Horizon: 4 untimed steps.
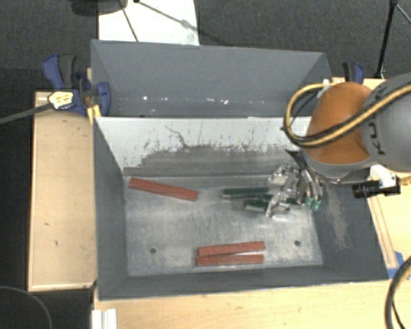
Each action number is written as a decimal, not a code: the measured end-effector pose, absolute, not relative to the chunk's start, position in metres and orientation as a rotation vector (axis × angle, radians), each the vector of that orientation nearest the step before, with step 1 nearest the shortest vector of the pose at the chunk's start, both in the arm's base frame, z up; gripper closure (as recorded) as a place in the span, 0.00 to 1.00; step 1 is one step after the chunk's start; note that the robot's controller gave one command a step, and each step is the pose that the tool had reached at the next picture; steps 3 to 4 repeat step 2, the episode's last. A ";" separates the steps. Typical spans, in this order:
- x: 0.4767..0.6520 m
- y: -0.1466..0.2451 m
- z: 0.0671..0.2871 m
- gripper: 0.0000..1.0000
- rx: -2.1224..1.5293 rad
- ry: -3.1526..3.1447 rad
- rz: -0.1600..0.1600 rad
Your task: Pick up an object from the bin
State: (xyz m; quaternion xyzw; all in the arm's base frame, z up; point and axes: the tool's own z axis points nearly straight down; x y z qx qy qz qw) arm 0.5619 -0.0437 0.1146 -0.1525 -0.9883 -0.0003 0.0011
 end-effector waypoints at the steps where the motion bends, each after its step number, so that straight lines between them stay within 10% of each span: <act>1: 0.563 -0.044 0.127 1.00 -0.478 -3.105 -0.001; 4: 0.563 -0.044 0.136 1.00 -0.475 -3.107 -0.001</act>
Offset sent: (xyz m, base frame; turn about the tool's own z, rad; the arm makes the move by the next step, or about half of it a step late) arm 0.0001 -0.0003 0.0493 0.0000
